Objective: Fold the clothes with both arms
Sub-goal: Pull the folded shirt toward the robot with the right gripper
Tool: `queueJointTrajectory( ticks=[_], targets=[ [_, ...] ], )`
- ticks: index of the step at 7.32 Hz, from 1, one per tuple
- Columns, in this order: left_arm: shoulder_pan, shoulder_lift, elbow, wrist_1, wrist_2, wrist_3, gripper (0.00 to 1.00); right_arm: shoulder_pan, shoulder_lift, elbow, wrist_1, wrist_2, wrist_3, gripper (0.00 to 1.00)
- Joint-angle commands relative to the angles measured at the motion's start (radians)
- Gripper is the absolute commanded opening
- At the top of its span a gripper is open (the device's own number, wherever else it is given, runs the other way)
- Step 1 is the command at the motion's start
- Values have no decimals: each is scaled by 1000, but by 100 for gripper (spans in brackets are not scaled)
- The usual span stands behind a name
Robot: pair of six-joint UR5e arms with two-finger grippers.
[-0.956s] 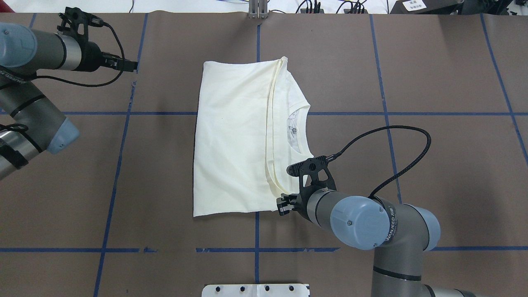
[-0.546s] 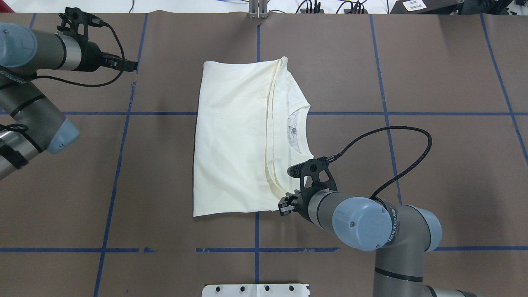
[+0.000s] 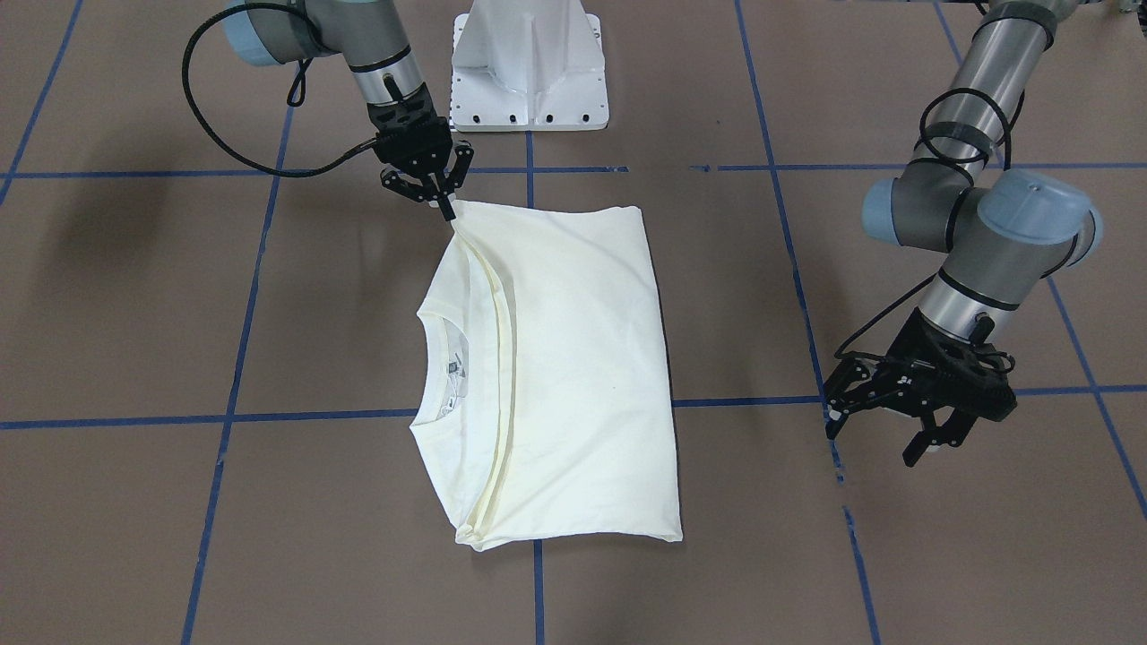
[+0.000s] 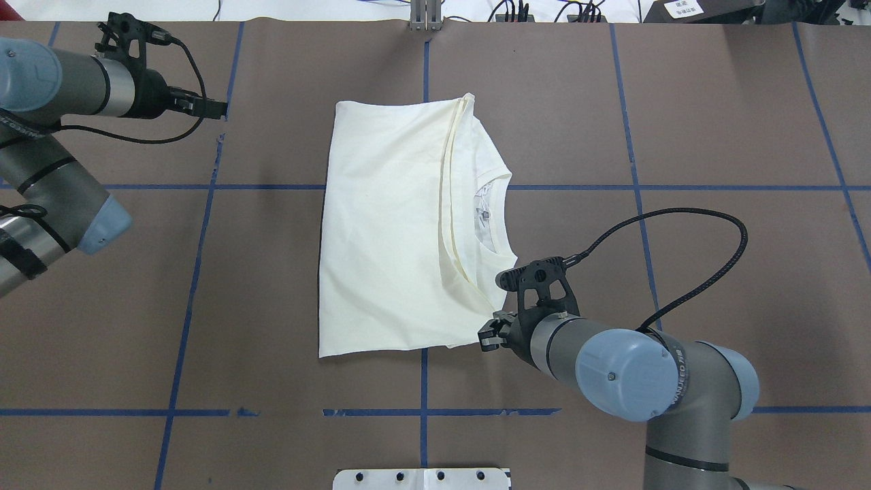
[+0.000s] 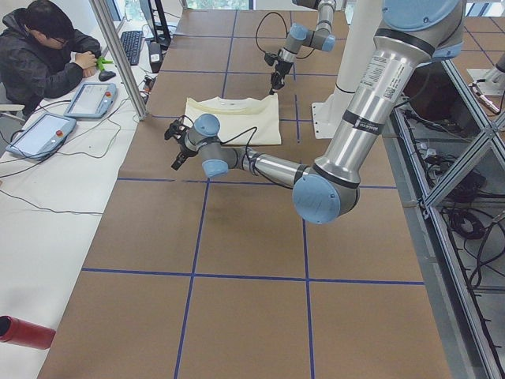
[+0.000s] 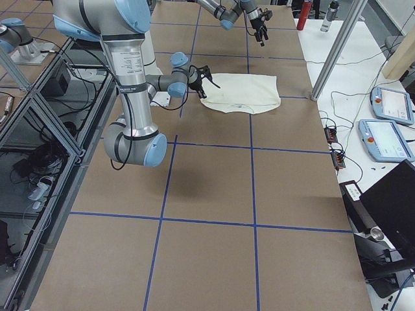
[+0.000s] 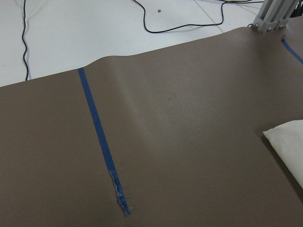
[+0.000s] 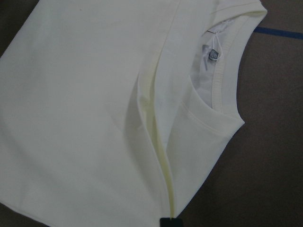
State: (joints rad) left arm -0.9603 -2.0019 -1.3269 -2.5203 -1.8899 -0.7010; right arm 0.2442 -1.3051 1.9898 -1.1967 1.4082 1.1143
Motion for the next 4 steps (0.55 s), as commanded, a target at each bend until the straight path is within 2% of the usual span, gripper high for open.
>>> queueJointTrajectory(
  ticks=[1, 2, 3, 4],
  targets=[
    [0, 0, 0, -2, -2, 0, 100, -38, -89, 46, 5, -12, 165, 0],
    [0, 0, 2, -2, 0, 0, 100, -78, -103, 43, 3, -62, 236, 0],
    [0, 0, 0, -2, 0, 0, 100, -88, -97, 40, 5, -72, 281, 17],
    [0, 0, 0, -2, -2, 0, 100, -91, -83, 43, 5, -71, 288, 99]
  ],
)
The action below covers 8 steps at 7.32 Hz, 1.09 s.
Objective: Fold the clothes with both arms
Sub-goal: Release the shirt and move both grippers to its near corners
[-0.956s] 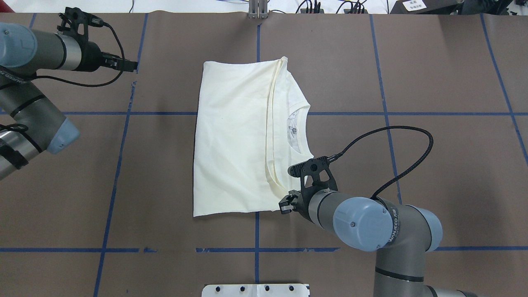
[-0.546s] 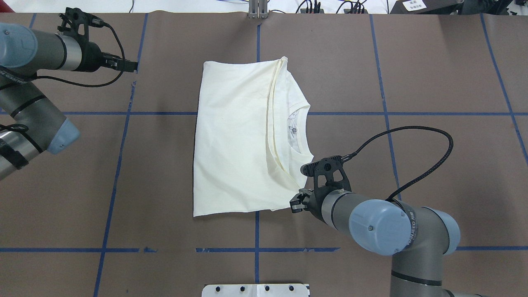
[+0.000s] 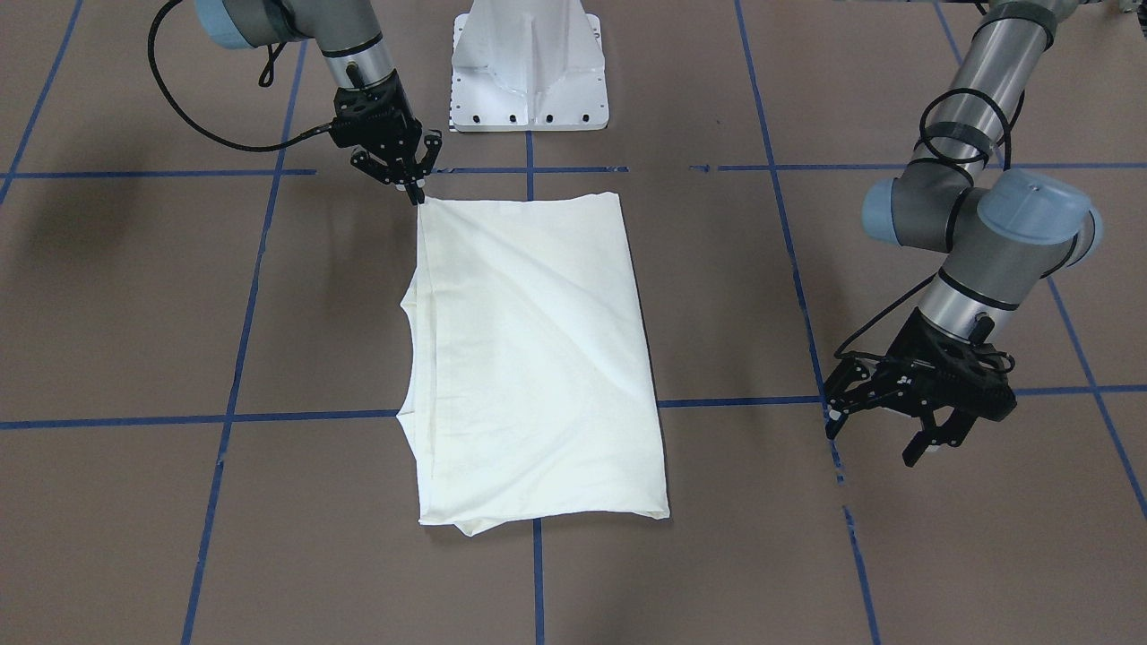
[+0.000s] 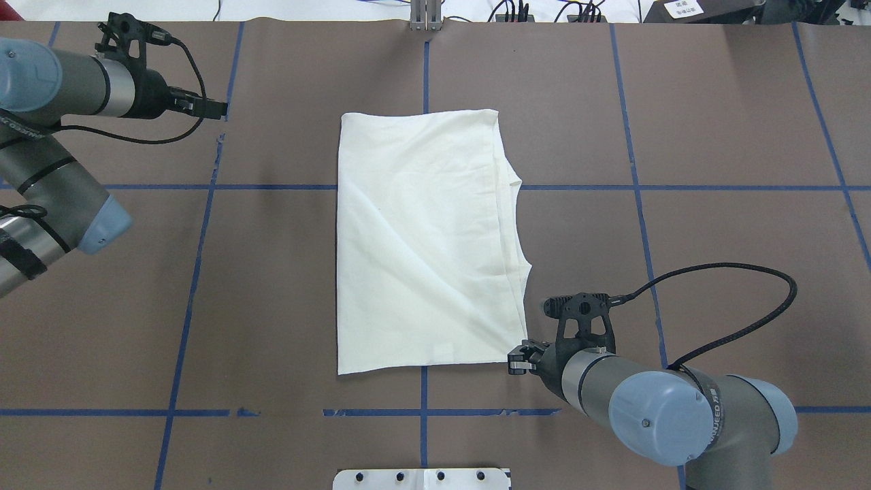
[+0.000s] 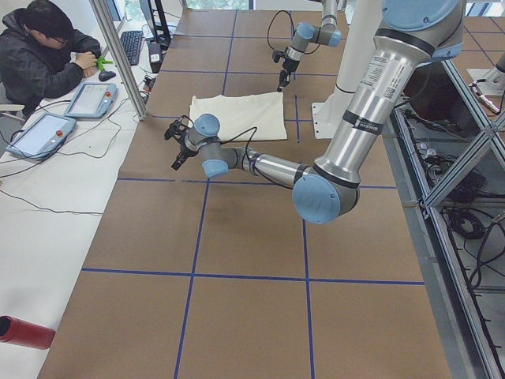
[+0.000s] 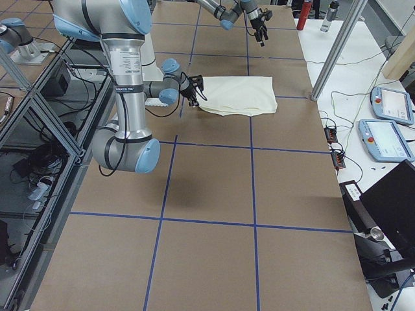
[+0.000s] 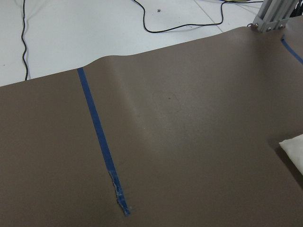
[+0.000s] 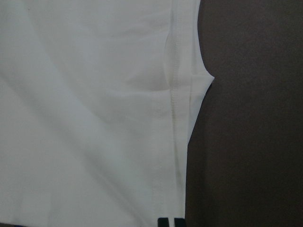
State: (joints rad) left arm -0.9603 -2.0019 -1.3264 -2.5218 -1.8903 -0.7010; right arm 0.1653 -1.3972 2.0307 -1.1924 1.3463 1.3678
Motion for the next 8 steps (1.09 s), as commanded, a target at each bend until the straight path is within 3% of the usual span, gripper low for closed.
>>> queueJointTrajectory(
  ticks=[1, 2, 3, 6, 8],
  targets=[
    [0, 0, -7, 1, -1, -2, 100, -6, 10, 41, 5, 0, 33, 100],
    [0, 0, -23, 3, -4, -71, 100, 31, 20, 75, 43, 14, 34, 100],
    [8, 5, -77, 8, -39, -200, 100, 60, 8, 74, 153, 48, 57, 100],
    [193, 202, -412, 9, -29, -548, 100, 178, -47, 68, 169, 82, 166, 100],
    [418, 300, -583, 18, 196, -793, 100, 253, -42, 71, 108, 166, 372, 98]
  ],
)
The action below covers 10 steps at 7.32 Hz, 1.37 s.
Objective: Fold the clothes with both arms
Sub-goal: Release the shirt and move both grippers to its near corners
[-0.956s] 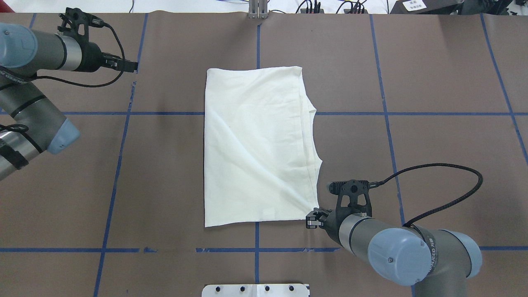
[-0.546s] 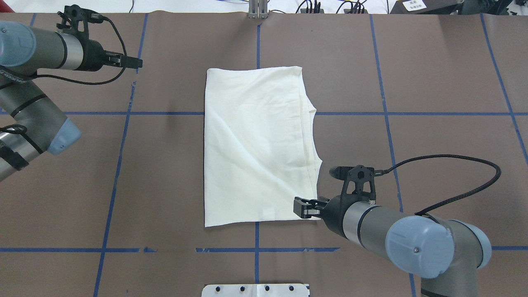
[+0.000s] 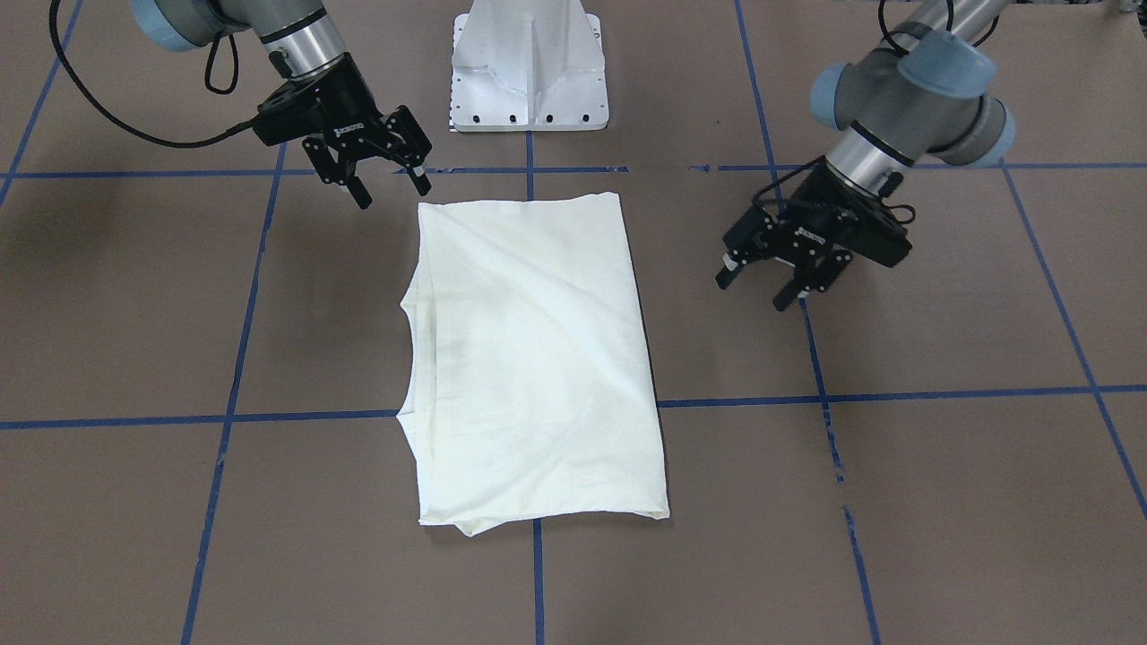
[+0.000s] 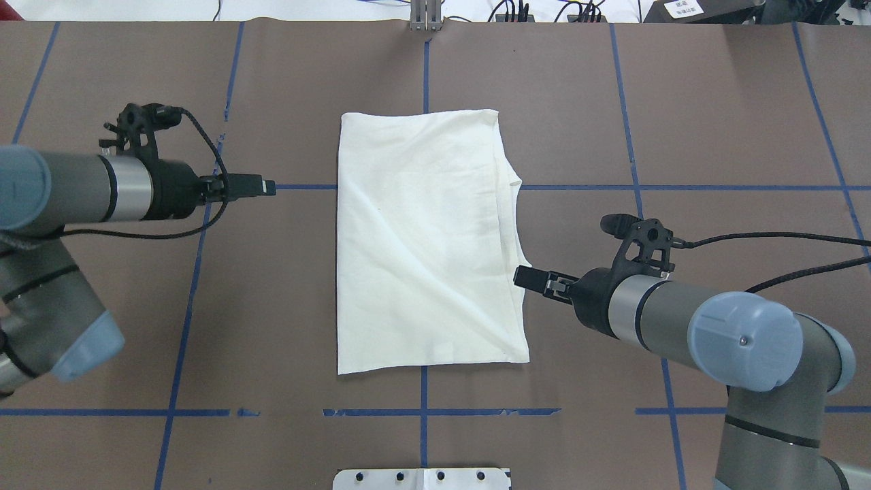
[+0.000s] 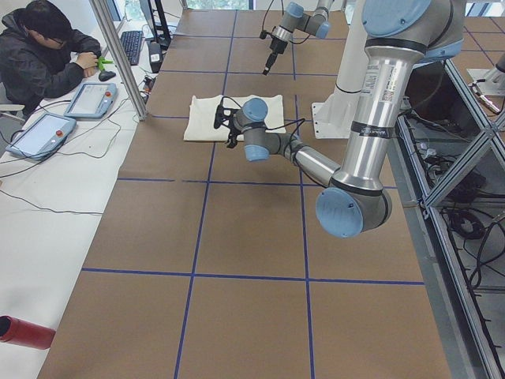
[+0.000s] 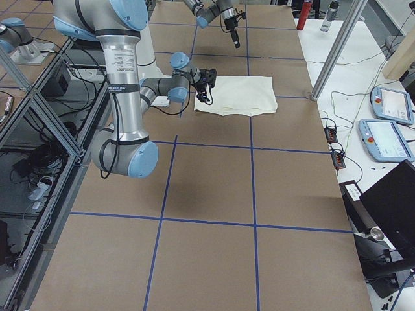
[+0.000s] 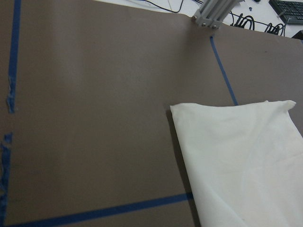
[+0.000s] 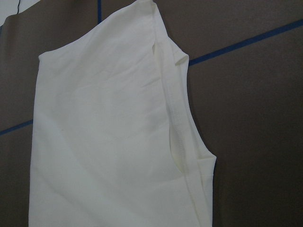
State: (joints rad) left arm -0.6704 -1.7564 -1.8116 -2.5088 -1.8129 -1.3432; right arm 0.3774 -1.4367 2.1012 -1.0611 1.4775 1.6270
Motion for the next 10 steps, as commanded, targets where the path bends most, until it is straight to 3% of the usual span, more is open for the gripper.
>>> queueJointTrajectory(
  ticks=[1, 2, 4, 5, 6, 7, 8, 10],
  targets=[
    [214, 51, -129, 101, 207, -228, 99, 50, -7, -1, -23, 33, 150, 98],
    [291, 16, -158, 245, 278, -235, 99, 54, -8, -3, -23, 30, 151, 98],
    [395, -111, -138, 468, 323, -270, 99, 52, -8, -12, -22, 26, 151, 99],
    [426, -136, -103, 490, 339, -321, 93, 51, -8, -23, -22, 24, 152, 99],
    [454, -141, -94, 492, 339, -418, 66, 52, -10, -26, -17, 26, 149, 99],
    [456, -138, -92, 486, 339, -471, 59, 51, -7, -24, -16, 24, 151, 99],
    [456, -137, -94, 481, 337, -538, 66, 51, -10, -24, -16, 26, 149, 99],
    [457, -121, -94, 466, 340, -582, 66, 51, -8, -24, -16, 26, 151, 99]
  ],
)
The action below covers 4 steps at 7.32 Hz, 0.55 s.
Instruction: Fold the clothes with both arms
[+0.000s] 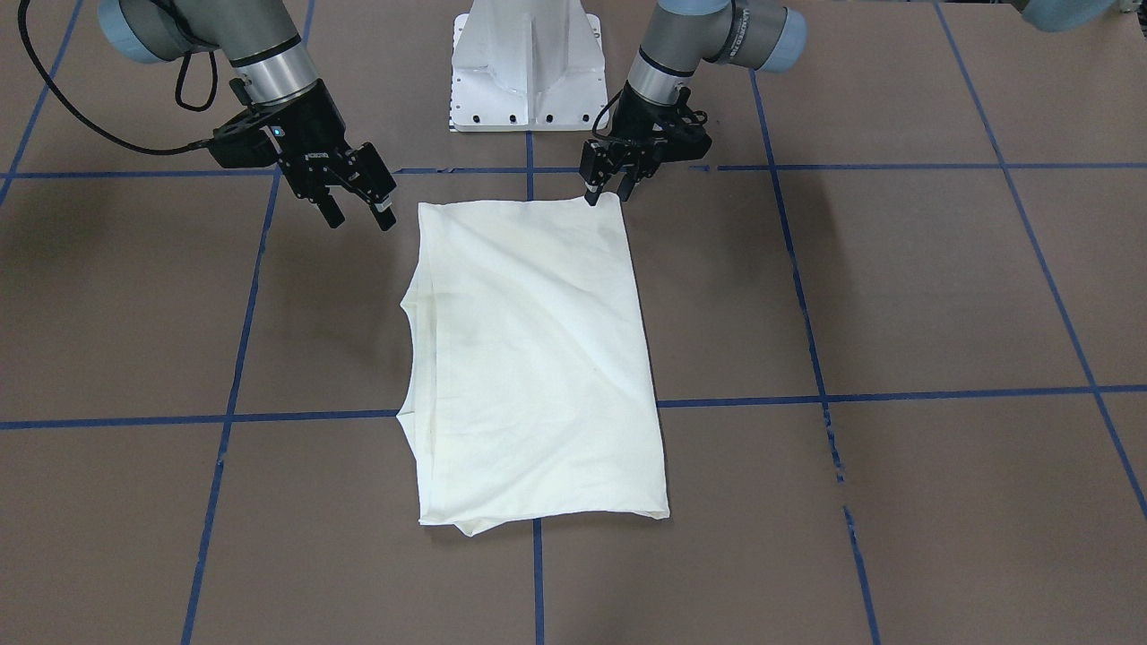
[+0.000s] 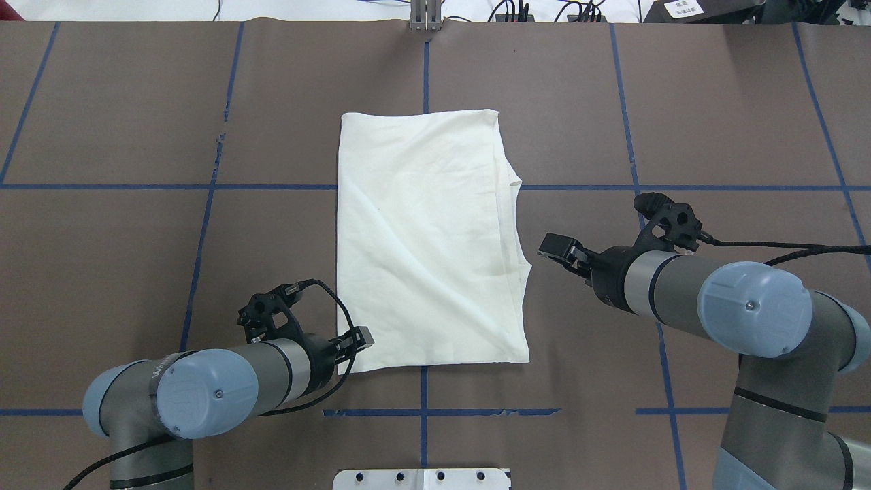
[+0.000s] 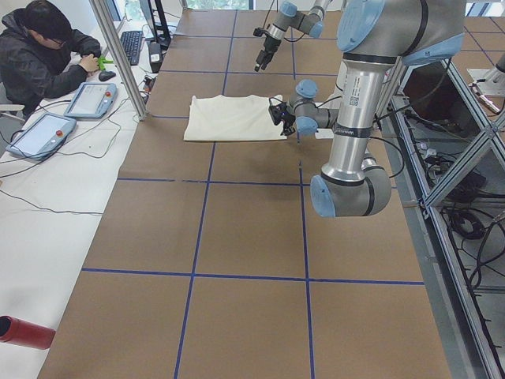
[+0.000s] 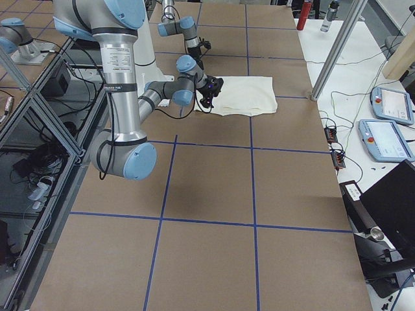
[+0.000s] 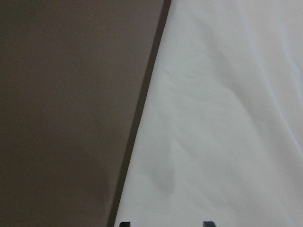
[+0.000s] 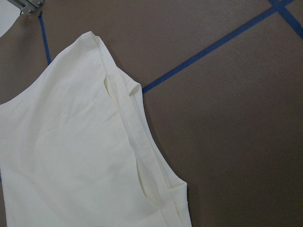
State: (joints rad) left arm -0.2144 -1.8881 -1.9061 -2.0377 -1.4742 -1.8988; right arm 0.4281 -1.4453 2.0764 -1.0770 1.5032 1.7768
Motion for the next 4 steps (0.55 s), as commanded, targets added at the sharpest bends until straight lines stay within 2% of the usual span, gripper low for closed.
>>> queueJointTrajectory(
  ticks=[1, 4],
  targets=[
    [3, 14, 4, -6, 3, -26, 66, 0, 0, -1, 0, -1, 1, 99],
    [10, 11, 30, -4, 5, -25, 66, 0, -1, -1, 0, -1, 3, 99]
  ],
)
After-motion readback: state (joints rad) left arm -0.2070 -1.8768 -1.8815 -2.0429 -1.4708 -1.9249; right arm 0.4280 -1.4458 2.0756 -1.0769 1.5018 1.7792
